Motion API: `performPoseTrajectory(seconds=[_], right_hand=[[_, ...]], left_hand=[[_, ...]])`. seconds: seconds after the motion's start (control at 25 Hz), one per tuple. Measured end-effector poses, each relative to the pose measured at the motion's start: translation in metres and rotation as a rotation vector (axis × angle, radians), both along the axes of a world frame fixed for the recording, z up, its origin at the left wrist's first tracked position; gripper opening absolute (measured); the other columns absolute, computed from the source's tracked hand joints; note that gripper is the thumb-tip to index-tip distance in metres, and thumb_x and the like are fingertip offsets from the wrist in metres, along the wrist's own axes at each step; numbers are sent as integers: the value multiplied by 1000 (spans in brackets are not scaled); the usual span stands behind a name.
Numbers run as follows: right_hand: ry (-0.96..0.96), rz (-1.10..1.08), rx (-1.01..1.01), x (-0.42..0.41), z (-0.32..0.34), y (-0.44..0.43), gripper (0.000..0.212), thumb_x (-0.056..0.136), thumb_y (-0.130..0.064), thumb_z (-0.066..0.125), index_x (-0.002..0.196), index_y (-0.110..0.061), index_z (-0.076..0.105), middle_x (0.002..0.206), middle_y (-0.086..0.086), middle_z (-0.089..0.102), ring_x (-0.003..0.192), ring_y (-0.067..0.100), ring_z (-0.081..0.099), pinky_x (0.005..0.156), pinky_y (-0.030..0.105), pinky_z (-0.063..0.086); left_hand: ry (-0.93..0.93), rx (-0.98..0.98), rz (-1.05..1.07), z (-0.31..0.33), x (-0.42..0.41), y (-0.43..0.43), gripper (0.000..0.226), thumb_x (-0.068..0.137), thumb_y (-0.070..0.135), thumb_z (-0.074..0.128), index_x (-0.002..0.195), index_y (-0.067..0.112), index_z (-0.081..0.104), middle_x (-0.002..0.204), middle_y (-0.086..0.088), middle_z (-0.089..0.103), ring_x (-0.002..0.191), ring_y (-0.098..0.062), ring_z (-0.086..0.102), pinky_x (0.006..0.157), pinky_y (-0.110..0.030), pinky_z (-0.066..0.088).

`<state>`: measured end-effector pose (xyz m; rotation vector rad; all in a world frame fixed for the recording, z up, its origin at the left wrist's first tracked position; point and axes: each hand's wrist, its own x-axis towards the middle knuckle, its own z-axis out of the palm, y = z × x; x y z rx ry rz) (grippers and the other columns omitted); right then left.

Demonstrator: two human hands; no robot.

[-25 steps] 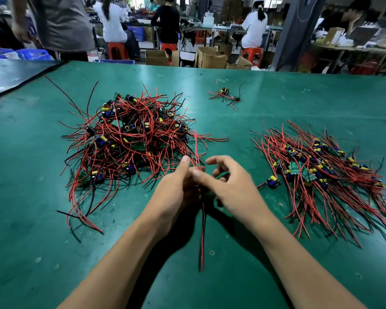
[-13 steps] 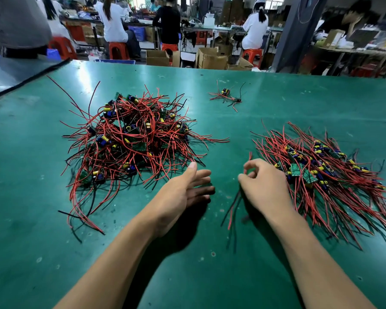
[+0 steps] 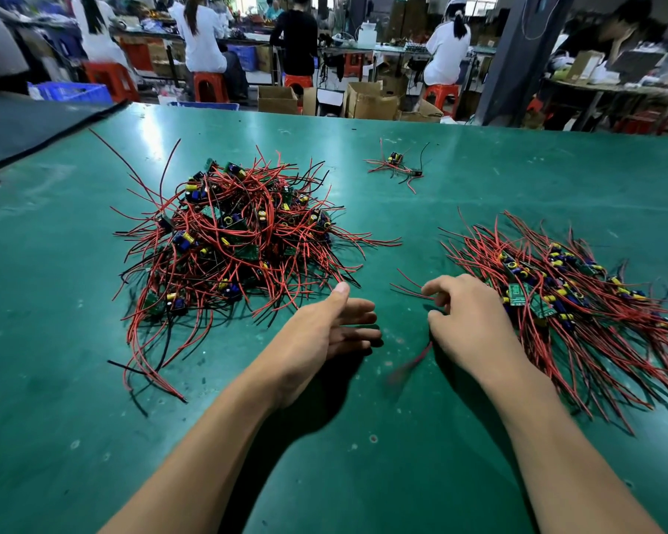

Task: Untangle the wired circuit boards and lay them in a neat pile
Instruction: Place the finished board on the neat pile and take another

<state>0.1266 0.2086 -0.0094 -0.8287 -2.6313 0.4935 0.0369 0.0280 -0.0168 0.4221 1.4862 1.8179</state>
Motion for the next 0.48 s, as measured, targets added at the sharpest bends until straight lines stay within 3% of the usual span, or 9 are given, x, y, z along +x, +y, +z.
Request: performPoseTrajectory(seconds=[0.2, 0.48], right_hand=[[47, 86, 31, -4, -6, -4, 42, 76, 7, 58, 106, -18, 74, 94, -2, 57, 101, 23, 55, 92, 34, 46], [64, -91, 39, 4, -9, 25, 41, 81, 11, 53, 107, -12, 75, 115, 12, 66, 112, 31, 57, 98, 38, 47]], left_hand=[[-4, 6, 10, -1, 0, 1, 51, 103, 40, 36, 111, -1, 64, 109, -18, 72, 97, -30, 72, 89, -36, 57], [-8, 18, 21, -2, -1, 0, 50, 104, 39, 36, 108, -2, 64, 106, -22, 72, 89, -30, 73, 83, -35, 58]])
